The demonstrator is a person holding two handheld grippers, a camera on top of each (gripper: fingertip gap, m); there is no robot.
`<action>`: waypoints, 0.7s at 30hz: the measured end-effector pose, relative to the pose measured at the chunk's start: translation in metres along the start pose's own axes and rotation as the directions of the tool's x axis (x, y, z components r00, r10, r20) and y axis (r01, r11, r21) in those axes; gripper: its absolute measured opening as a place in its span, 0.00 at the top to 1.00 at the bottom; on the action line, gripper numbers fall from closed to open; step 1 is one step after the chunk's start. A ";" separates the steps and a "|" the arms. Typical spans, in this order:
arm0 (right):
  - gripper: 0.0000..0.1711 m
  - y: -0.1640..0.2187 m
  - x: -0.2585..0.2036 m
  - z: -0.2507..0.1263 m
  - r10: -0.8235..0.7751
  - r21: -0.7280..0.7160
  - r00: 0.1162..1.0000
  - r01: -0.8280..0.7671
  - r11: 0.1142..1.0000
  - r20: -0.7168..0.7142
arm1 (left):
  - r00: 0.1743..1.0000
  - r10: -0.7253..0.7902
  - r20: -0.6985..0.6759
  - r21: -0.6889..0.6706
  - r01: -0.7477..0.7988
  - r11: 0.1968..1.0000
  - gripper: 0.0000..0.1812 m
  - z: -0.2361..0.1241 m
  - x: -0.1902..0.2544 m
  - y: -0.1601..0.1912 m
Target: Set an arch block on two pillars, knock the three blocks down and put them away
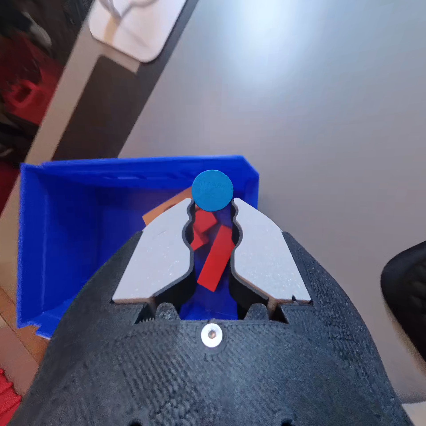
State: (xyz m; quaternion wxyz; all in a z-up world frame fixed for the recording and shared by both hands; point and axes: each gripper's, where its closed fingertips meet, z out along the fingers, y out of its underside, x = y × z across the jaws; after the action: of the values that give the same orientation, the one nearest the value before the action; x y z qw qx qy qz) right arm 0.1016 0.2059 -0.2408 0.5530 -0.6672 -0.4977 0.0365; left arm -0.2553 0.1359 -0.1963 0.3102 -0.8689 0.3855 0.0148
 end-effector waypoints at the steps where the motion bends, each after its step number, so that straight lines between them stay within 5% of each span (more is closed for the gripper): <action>1: 0.90 -0.002 -0.001 -0.001 0.001 0.008 1.000 -0.001 1.000 0.004 | 1.000 0.014 0.004 0.048 -0.014 0.999 0.84 -0.009 0.006 -0.012; 6: 0.85 -0.037 -0.027 -0.011 0.055 0.152 0.988 -0.076 0.985 0.142 | 0.986 0.148 -0.072 0.269 -0.124 0.955 0.84 -0.025 0.070 -0.077; 10: 0.76 -0.083 -0.070 -0.010 0.092 0.247 0.938 -0.181 0.952 0.334 | 0.965 0.189 -0.184 0.348 -0.116 0.930 0.84 0.011 0.126 -0.108; 17: 0.71 -0.192 -0.092 0.008 0.119 0.387 0.833 -0.371 0.844 0.540 | 0.967 0.114 -0.227 0.395 -0.015 0.918 0.84 0.073 0.151 -0.119; 21: 0.72 -0.171 -0.091 0.023 0.104 0.379 0.874 -0.309 0.872 0.475 | 0.964 0.111 -0.242 0.373 -0.013 0.928 0.84 0.076 0.148 -0.111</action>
State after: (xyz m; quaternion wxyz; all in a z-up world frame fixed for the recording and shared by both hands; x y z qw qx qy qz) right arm -0.0646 0.1400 -0.1630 0.5560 -0.5481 -0.5114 0.3591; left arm -0.0600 0.1367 -0.2384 0.4139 -0.7770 0.4460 -0.1615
